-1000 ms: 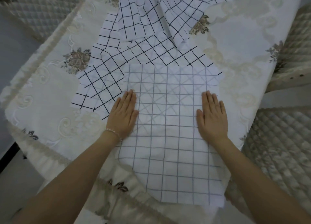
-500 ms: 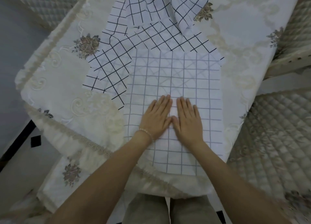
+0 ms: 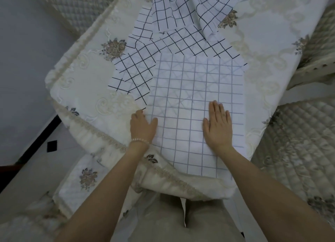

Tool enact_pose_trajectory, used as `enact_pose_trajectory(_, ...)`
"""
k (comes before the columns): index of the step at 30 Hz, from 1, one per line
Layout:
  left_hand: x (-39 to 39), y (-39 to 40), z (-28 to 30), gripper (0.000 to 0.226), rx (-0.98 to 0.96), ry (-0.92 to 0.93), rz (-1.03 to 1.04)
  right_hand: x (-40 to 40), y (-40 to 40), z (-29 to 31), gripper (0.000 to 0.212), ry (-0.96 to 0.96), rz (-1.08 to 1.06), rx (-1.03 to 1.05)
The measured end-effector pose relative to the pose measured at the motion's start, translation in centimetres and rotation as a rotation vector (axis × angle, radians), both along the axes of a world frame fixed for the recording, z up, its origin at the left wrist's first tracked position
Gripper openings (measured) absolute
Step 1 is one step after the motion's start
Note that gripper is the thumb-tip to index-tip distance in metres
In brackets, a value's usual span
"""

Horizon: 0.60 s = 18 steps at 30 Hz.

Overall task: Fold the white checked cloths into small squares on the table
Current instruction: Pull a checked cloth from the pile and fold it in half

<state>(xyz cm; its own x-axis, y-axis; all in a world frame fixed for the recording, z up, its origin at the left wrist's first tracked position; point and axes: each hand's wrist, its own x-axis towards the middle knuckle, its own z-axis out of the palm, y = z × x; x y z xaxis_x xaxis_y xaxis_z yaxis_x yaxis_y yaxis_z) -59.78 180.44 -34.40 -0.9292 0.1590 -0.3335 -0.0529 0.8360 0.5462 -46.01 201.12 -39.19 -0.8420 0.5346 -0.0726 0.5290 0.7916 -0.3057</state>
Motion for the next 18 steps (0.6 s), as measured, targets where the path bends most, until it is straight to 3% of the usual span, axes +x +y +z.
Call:
enact_pose_trajectory(4, 0.1, -2.8, 1.1, 0.051, 0.219, -0.362, 0.086, 0.0, 0.0, -0.1, 0.063, -0.012, 0.005, 0.007)
enact_pose_trajectory(6, 0.2, -3.9, 1.8, 0.029, 0.334, -0.486, -0.017, 0.0, 0.0, -0.1, 0.064, -0.024, 0.007, 0.012)
enact_pose_trajectory(8, 0.6, -4.9, 2.3, 0.014, 0.4, -0.537, -0.128, 0.0, 0.1, -0.2, 0.064, -0.033, 0.008, 0.012)
enact_pose_trajectory(12, 1.3, -5.8, 3.1, 0.018, 0.424, -0.512, -0.083, 0.0, 0.1, -0.1, 0.064, -0.027, 0.011, 0.015)
enact_pose_trajectory(13, 1.4, -5.9, 3.1, 0.01, 0.391, -0.478, -0.069, 0.0, 0.1, -0.1, 0.064, -0.027, 0.011, 0.015)
enact_pose_trajectory(14, 1.5, -6.0, 2.8, 0.018, 0.326, -0.397, -0.073, 0.1, 0.2, -0.1, 0.063, -0.028, 0.011, 0.016)
enact_pose_trajectory(16, 1.4, -6.3, 2.1, 0.042, 0.086, -0.204, -0.135, 0.1, 0.3, -0.2, 0.063, -0.034, 0.013, 0.02)
enact_pose_trajectory(18, 1.5, -6.2, 1.9, 0.035, -0.22, -0.038, -0.25, -0.1, 0.2, -0.4, 0.064, -0.024, 0.01, 0.015)
